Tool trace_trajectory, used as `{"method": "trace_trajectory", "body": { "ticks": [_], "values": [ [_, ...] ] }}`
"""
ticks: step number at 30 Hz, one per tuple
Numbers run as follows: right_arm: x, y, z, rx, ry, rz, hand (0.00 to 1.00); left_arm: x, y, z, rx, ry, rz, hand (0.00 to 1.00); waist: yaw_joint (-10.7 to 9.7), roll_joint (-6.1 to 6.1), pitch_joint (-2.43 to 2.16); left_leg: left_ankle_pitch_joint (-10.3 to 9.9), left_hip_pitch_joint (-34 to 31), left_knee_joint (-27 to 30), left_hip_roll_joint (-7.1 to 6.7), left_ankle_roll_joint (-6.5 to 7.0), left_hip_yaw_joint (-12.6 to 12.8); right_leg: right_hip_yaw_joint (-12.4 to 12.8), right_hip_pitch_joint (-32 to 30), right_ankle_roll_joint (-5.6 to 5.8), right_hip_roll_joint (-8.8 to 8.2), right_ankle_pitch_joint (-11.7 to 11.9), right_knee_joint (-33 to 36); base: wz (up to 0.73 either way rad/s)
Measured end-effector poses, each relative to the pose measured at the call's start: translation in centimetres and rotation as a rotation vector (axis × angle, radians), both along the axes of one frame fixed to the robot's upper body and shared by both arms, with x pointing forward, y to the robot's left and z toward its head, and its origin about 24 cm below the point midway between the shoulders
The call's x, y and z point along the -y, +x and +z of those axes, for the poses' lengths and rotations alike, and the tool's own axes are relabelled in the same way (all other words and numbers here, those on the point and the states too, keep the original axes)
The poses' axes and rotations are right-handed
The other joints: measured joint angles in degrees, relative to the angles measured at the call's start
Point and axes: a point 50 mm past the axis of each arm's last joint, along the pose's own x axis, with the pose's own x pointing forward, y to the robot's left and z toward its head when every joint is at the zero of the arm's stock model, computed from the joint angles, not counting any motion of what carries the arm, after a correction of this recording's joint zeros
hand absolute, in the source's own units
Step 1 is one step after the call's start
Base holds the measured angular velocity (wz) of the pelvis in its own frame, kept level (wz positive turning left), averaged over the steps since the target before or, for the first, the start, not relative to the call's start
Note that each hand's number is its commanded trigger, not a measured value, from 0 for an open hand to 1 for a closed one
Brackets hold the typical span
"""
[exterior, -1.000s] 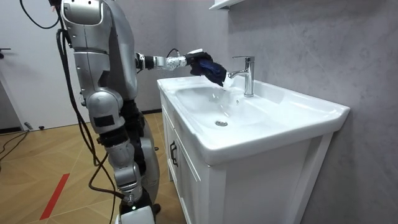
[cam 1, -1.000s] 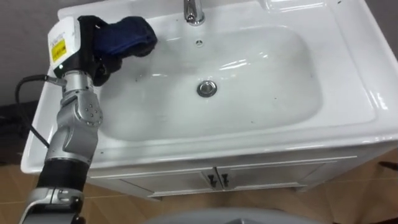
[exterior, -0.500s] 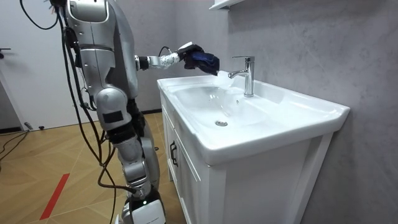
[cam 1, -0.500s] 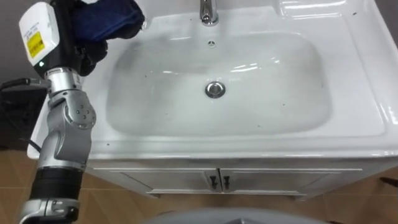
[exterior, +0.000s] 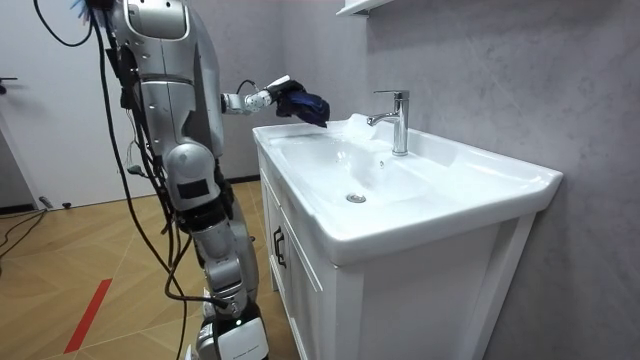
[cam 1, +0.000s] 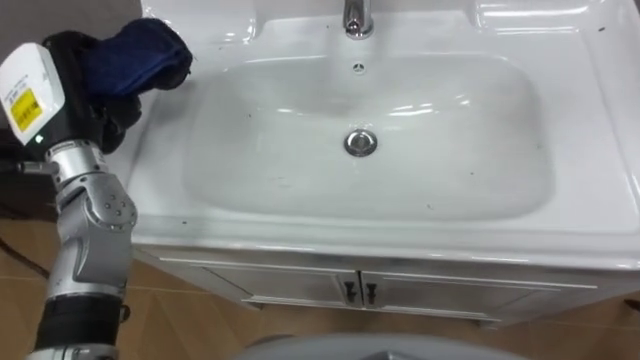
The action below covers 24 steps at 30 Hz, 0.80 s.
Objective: Wipe basin
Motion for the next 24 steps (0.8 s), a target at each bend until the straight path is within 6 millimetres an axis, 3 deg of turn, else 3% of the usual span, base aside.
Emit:
{"method": "trace_trajectory", "body": {
  "ticks": [10,11,12,13,17,24],
  "values": [
    [-0.13,-0.05,-0.05,-0.012,0.012,0.004,0.0,-0.07,-0.19,-0.25,-0.017,-0.001,0.011,1.0,0.03,0.06,0.15,0.0,0.1,0.03,-0.04,0.0,-0.16,0.31,-0.02,0.02,-0.05,-0.1,0.04,0.01],
    [-0.13,-0.08,-0.05,-0.014,0.012,0.003,0.0,-0.06,-0.19,-0.26,-0.017,-0.001,0.01,0.68,0.02,0.06,0.15,0.0,0.1,0.03,-0.03,0.0,-0.15,0.36,-0.03,0.02,-0.05,-0.1,0.02,0.0],
    [-0.13,-0.16,-0.05,-0.018,0.012,0.003,0.0,-0.06,-0.19,-0.26,-0.018,-0.001,0.01,0.25,-0.05,0.11,0.14,0.0,0.1,0.03,-0.04,0.0,-0.15,0.36,-0.03,0.02,-0.05,-0.1,0.0,0.0],
    [-0.12,-0.35,-0.06,-0.025,0.012,0.001,0.0,-0.06,-0.19,-0.26,-0.018,-0.001,0.011,0.0,-0.08,0.07,0.18,0.0,0.1,0.03,-0.05,0.0,-0.15,0.35,-0.03,0.02,-0.06,-0.1,0.0,0.0],
    [-0.13,-0.46,-0.06,-0.03,0.012,-0.001,0.0,-0.06,-0.2,-0.28,-0.019,-0.002,0.012,0.0,-0.2,0.14,0.49,0.0,0.09,0.0,-0.06,0.0,-0.15,0.14,-0.04,0.02,-0.06,-0.1,-0.02,0.0],
    [-0.18,-0.59,-0.08,-0.042,0.02,-0.004,0.0,-0.06,-0.21,-0.32,-0.021,-0.003,0.016,0.0,-0.22,0.15,0.51,0.0,0.09,-0.02,-0.11,0.0,-0.15,0.07,-0.04,0.02,-0.09,-0.11,-0.07,0.0]
  ]
}}
